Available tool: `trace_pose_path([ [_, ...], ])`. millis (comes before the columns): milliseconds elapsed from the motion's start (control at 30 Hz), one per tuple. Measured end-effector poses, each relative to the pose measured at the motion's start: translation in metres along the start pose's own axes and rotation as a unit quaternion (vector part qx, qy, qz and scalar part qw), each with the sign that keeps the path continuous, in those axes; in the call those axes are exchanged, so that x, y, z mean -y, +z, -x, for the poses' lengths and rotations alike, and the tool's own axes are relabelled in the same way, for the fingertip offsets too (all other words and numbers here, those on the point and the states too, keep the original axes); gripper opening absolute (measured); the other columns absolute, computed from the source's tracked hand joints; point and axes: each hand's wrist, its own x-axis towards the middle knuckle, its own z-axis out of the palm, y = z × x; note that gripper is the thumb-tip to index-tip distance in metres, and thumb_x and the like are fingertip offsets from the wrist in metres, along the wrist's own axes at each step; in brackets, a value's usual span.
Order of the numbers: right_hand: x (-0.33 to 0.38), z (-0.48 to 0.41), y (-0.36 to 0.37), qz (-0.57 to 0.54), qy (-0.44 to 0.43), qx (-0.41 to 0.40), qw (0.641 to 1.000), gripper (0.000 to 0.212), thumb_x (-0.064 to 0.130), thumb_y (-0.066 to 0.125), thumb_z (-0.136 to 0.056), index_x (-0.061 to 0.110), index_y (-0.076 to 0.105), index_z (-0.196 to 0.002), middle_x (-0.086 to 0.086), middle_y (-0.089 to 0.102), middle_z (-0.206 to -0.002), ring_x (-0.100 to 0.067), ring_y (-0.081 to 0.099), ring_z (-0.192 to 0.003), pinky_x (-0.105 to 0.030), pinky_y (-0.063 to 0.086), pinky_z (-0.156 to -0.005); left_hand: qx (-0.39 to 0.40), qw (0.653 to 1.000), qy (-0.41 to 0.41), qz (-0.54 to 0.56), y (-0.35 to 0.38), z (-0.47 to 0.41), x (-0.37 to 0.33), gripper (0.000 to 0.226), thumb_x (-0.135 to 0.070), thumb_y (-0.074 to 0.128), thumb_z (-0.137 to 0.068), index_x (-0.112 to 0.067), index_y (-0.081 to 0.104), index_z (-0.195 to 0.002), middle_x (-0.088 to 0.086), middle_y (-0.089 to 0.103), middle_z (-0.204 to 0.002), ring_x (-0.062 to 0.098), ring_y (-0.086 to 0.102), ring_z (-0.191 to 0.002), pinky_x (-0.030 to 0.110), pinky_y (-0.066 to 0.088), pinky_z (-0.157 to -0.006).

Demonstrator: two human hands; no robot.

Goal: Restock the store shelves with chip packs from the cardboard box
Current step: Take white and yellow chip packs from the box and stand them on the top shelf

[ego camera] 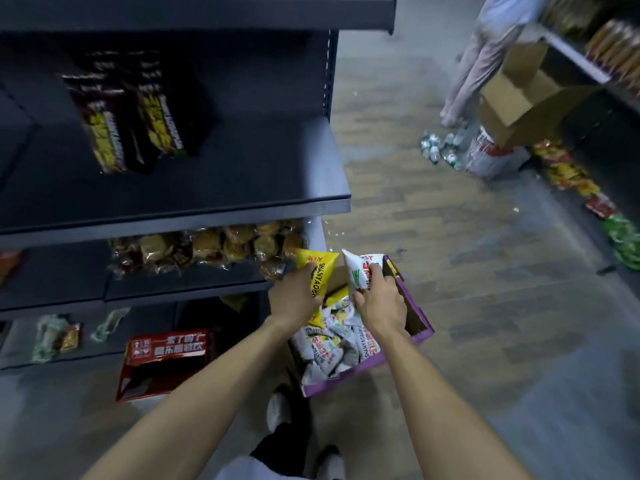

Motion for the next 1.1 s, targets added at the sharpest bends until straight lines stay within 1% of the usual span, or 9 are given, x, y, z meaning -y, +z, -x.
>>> trace_pose_path([
  [67,0.007,0.01,-0.016,-0.016,-0.026,-0.014,0.999,0.051,0.032,0.065,-0.088,0.023,0.039,-0.131,-0.013,0.053,-0.114,-0.038,0.06,-0.1,-0.043,0.048,-0.08,-0.026,1.0,-0.003,0.016,-0.017,0.015,-0.005,0.067,-0.04,0.066,-0.083,-0.037,0.036,-0.143,0.004,0.06,-0.126,0.031,0.06,-0.111,0.04,0.05,-0.081],
  [167,0.021,0.027,-0.04,-0.029,-0.069,-0.056,0.996,0.055,0.032,0.065,-0.089,0.024,0.038,-0.136,-0.012,0.055,-0.113,-0.037,0.061,-0.1,-0.042,0.048,-0.078,-0.071,0.997,-0.001,0.025,-0.044,0.035,-0.011,0.067,-0.042,0.068,-0.081,-0.04,0.039,-0.141,0.003,0.061,-0.123,0.032,0.06,-0.11,0.041,0.049,-0.084],
  [267,0.042,0.044,-0.06,-0.052,-0.124,-0.107,0.985,0.058,0.032,0.063,-0.091,0.025,0.037,-0.142,-0.009,0.055,-0.112,-0.036,0.061,-0.099,-0.04,0.048,-0.075,-0.136,0.99,-0.014,0.037,-0.071,0.05,-0.013,0.069,-0.041,0.068,-0.078,-0.041,0.038,-0.14,0.003,0.064,-0.114,0.032,0.062,-0.103,0.041,0.051,-0.078],
  [433,0.093,0.068,-0.09,-0.105,-0.209,-0.139,0.962,0.058,0.035,0.06,-0.093,0.026,0.033,-0.143,-0.008,0.053,-0.111,-0.03,0.059,-0.097,-0.04,0.049,-0.076,-0.234,0.971,-0.033,0.039,-0.123,0.078,0.001,0.074,-0.043,0.068,-0.079,-0.038,0.035,-0.145,0.0,0.062,-0.1,0.027,0.063,-0.093,0.038,0.051,-0.072],
  [567,0.14,0.091,-0.111,-0.113,-0.261,-0.162,0.945,0.057,0.038,0.058,-0.094,0.026,0.031,-0.143,-0.005,0.052,-0.109,-0.026,0.06,-0.093,-0.037,0.049,-0.071,-0.287,0.956,-0.05,0.037,-0.172,0.099,0.021,0.073,-0.043,0.068,-0.08,-0.038,0.035,-0.145,-0.001,0.063,-0.102,0.025,0.062,-0.096,0.039,0.053,-0.074],
  [667,0.175,0.103,-0.131,-0.131,-0.288,-0.19,0.929,0.057,0.039,0.058,-0.093,0.027,0.032,-0.142,-0.004,0.05,-0.105,-0.027,0.06,-0.089,-0.038,0.05,-0.069,-0.331,0.942,-0.045,0.041,-0.212,0.108,0.031,0.074,-0.043,0.068,-0.079,-0.038,0.035,-0.145,-0.002,0.063,-0.097,0.024,0.063,-0.09,0.041,0.054,-0.073],
  [767,0.213,0.11,-0.157,-0.152,-0.312,-0.218,0.912,0.057,0.039,0.058,-0.092,0.025,0.033,-0.141,-0.004,0.049,-0.105,-0.029,0.06,-0.088,-0.042,0.053,-0.071,-0.382,0.923,-0.016,0.034,-0.258,0.109,0.038,0.075,-0.042,0.07,-0.078,-0.034,0.037,-0.144,-0.002,0.064,-0.093,0.023,0.064,-0.085,0.038,0.054,-0.067],
  [1000,0.309,0.116,-0.205,-0.155,-0.35,-0.294,0.876,0.056,0.038,0.061,-0.092,0.023,0.035,-0.139,-0.006,0.053,-0.111,-0.032,0.063,-0.09,-0.04,0.049,-0.067,-0.447,0.894,0.019,0.028,-0.361,0.1,0.07,0.076,-0.042,0.072,-0.078,-0.034,0.037,-0.145,0.0,0.068,-0.105,0.027,0.065,-0.094,0.041,0.052,-0.07],
  [1100,0.345,0.112,-0.215,-0.163,-0.341,-0.299,0.876,0.056,0.037,0.062,-0.092,0.024,0.035,-0.139,-0.006,0.054,-0.11,-0.031,0.062,-0.091,-0.036,0.042,-0.065,-0.465,0.885,0.035,0.018,-0.394,0.093,0.099,0.076,-0.043,0.073,-0.078,-0.036,0.036,-0.145,-0.001,0.068,-0.109,0.026,0.065,-0.097,0.043,0.056,-0.071],
])
